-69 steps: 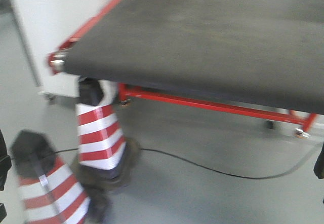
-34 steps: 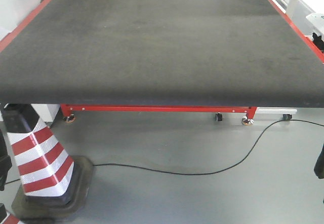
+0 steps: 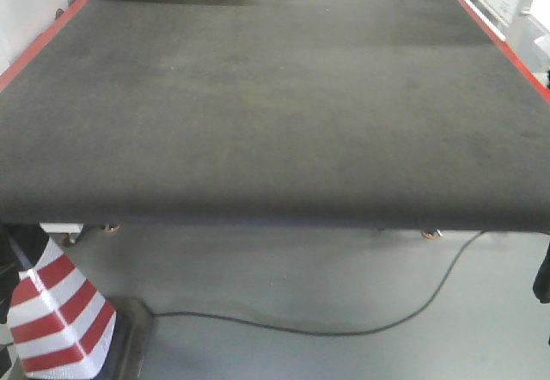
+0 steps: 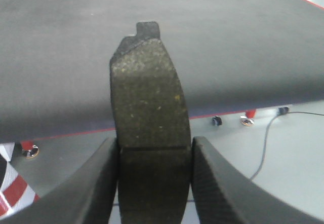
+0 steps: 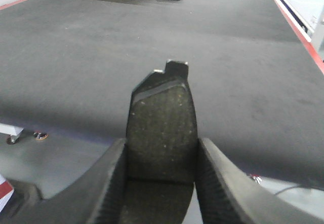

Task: Move and align brake pads A on conveyor
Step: 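Approach the conveyor belt holding both pads above it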

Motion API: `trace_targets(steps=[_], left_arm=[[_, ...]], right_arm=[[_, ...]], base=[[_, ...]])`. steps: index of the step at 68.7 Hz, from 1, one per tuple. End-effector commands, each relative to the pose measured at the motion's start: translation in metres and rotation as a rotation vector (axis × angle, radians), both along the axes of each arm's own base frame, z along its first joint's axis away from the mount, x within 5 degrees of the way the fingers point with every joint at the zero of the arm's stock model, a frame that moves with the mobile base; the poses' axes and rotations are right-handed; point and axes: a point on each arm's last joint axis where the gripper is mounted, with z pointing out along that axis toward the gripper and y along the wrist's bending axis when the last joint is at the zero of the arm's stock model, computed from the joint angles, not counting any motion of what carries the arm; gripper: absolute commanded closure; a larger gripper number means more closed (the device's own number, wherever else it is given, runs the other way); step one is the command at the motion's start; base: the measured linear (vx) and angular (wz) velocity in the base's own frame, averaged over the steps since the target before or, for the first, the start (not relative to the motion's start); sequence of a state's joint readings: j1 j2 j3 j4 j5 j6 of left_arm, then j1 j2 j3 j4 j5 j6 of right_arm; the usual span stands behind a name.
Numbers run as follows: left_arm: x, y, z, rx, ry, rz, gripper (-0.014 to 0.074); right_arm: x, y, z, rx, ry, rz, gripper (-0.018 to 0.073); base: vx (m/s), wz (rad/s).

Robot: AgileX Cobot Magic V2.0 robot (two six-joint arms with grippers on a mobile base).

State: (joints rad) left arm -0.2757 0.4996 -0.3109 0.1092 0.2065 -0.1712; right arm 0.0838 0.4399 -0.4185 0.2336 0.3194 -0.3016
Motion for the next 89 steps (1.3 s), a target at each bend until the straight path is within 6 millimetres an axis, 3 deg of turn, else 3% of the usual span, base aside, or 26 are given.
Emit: trace_targets(steps=[1,89], left_arm=[[0.0035,-0.0022,0.0178,-0.034,-0.115,-0.013,0.0603],[0.0034,-0.0022,0.0174,-0.033,-0.112,-0.012,0.0603]], right_arm=[[0.0021,-0.002,0.0187,0.003,-0.121,-0.022,0.0564],[0.002,-0.0018,0.0179,0.002,-0.113,-0.02,0.0564]], base=[[0.35,0.06],[0.34,-0.03]])
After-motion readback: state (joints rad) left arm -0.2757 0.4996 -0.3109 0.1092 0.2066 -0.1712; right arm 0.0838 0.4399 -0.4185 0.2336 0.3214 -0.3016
